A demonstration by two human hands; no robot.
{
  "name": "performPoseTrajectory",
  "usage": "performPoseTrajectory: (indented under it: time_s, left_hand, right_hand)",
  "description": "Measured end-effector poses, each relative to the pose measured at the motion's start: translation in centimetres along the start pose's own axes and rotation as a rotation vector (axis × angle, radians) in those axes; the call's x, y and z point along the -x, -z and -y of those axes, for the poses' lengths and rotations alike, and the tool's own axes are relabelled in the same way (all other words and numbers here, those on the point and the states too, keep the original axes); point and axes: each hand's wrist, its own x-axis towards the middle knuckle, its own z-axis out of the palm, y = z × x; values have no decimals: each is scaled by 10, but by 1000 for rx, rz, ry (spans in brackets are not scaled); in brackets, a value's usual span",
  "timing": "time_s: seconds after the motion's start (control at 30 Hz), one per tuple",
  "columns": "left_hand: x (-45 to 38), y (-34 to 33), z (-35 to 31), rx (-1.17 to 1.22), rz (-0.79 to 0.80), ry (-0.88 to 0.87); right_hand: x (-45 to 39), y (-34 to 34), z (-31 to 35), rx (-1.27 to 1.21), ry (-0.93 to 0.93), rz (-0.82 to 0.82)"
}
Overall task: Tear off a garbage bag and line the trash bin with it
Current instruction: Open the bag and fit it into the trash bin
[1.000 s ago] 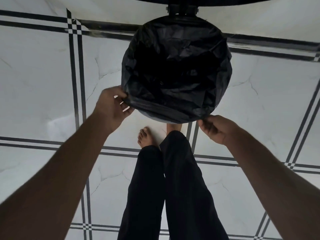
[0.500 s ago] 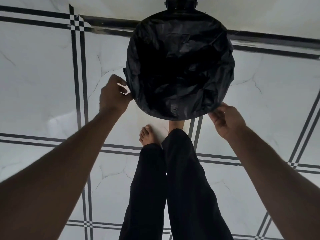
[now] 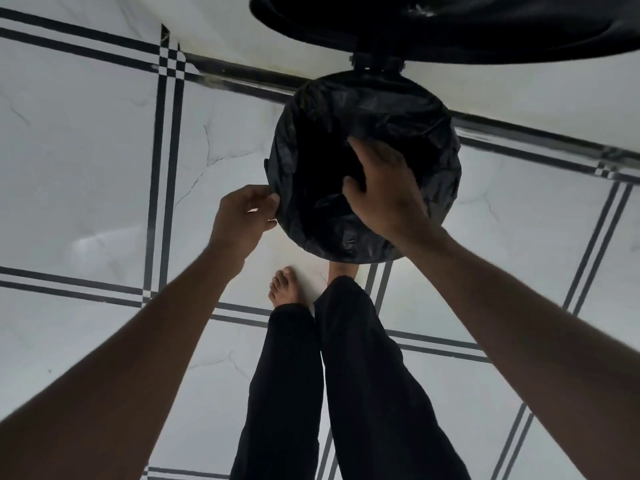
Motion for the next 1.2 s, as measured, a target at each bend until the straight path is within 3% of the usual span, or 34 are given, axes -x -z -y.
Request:
performPoseTrajectory:
  time_s: [0.13,0.3,0.5,0.63,0.77,0.9,1.03,1.1,1.2]
  left_hand:
    - [-22,10,7,-52,82,-58]
    - [-45,21,27,97,285,-97]
    - [-63,26,45,262,477,-107]
    - [-53,23,40,343,476,-21]
    - [-42,24,31,370,426,79]
    - [-31,20,26,335,325,103]
    - [-34,20,25,316,356,86]
    - [-36,19,27,323,383,79]
    - [-37,15,26,342,399,83]
  right_hand:
    - [-71,-37,-17,239,-167,254]
    - [-126,-83,-50,276,-385,497]
    - [-132,-114,-74,392,-381,608]
    - [-133,-93,-56,29,-451,625]
    - [-112,-57,-25,-366,-528,334]
    - [-84,-69,18,-748,-594,219]
    - [-75,-132,19,-846,-619,364]
    - [-65,-138,21,-776,-568,467]
    - [-55,-128,21,-470,-467,567]
